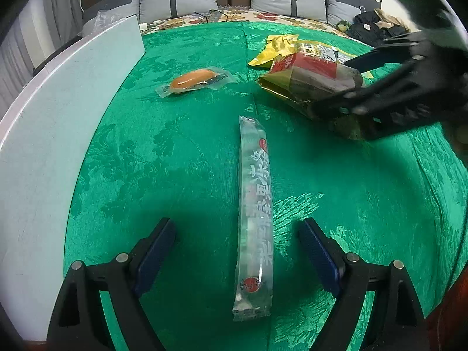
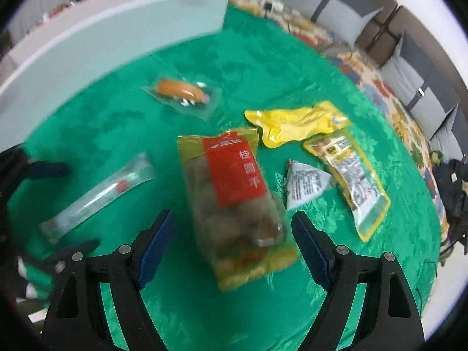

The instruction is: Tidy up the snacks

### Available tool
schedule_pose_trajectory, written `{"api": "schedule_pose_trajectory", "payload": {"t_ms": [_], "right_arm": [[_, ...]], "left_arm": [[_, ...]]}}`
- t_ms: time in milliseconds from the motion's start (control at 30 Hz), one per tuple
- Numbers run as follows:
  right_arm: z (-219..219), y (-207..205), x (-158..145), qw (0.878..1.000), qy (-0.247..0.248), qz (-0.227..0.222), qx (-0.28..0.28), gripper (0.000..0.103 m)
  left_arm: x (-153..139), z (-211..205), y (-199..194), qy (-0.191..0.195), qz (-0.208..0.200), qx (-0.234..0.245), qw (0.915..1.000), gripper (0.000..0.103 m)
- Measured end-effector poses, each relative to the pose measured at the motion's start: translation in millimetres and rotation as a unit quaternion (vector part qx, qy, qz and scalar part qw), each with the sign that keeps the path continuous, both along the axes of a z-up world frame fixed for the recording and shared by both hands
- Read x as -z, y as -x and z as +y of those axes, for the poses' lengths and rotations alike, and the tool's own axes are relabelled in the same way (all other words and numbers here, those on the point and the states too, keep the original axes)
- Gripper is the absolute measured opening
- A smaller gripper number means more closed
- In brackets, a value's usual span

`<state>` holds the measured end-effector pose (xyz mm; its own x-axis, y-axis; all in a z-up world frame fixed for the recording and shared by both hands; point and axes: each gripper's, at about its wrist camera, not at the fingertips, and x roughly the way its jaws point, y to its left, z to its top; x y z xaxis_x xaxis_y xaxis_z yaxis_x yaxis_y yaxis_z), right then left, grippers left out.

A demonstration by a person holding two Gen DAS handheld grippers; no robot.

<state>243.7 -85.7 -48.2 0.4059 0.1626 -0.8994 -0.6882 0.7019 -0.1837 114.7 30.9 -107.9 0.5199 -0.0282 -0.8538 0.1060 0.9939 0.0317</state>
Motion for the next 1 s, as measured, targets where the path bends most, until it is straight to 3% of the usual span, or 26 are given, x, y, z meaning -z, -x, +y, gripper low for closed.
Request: {"api": "schedule_pose_trajectory", "payload": {"t_ms": [167, 267, 333, 400, 433, 500, 533, 600, 700, 800, 867, 1000], "right_arm": [[-12, -8, 4, 0.998, -0.02, 0.033, 0.041, 0.079], [-26, -5, 2, 0.996, -0.027, 0.047, 0.067, 0.062], [-36, 2, -1, 0.993, -0.038, 0.057, 0.092, 0.06], [-51, 11, -6, 0.988, -0.069, 0.065, 0.121, 0.06], [-63, 17, -10, 0.982, -0.102, 0.074, 0.141, 0.06], [-86, 30, -16, 0.967, -0.163, 0.09, 0.174, 0.06], [-98, 38, -18, 0.957, -0.198, 0.098, 0.19, 0.06], [-129, 56, -18, 0.923, -0.283, 0.12, 0.231, 0.06], [-166, 77, -8, 0.861, -0.393, 0.156, 0.282, 0.06], [-189, 95, 8, 0.813, -0.456, 0.175, 0.318, 0.06], [-193, 100, 12, 0.809, -0.454, 0.177, 0.33, 0.06], [-186, 100, 5, 0.824, -0.432, 0.168, 0.326, 0.06]], "left_arm": [[-1, 0, -1, 0.001, 0.005, 0.002, 1.0, 0.086], [-3, 3, -1, 0.011, 0.006, -0.008, 0.9999, 0.083], [-5, 5, -1, 0.019, 0.003, -0.013, 0.9997, 0.072], [-8, 6, 0, 0.025, 0.0, -0.009, 0.9996, 0.051], [-8, 6, 0, 0.026, -0.001, -0.006, 0.9996, 0.046], [-9, 3, 2, 0.034, 0.0, 0.009, 0.9994, 0.018], [-10, 2, 3, 0.041, 0.001, 0.015, 0.999, 0.019], [-12, 3, 5, 0.063, -0.001, 0.017, 0.9979, 0.018], [-18, 16, 5, 0.124, -0.005, 0.007, 0.9922, 0.018], [-26, 26, 7, 0.159, -0.014, -0.004, 0.9872, 0.018], [-31, 33, 10, 0.178, -0.015, -0.011, 0.9838, 0.018], [-34, 41, 13, 0.183, -0.014, -0.019, 0.9829, 0.018]]}}
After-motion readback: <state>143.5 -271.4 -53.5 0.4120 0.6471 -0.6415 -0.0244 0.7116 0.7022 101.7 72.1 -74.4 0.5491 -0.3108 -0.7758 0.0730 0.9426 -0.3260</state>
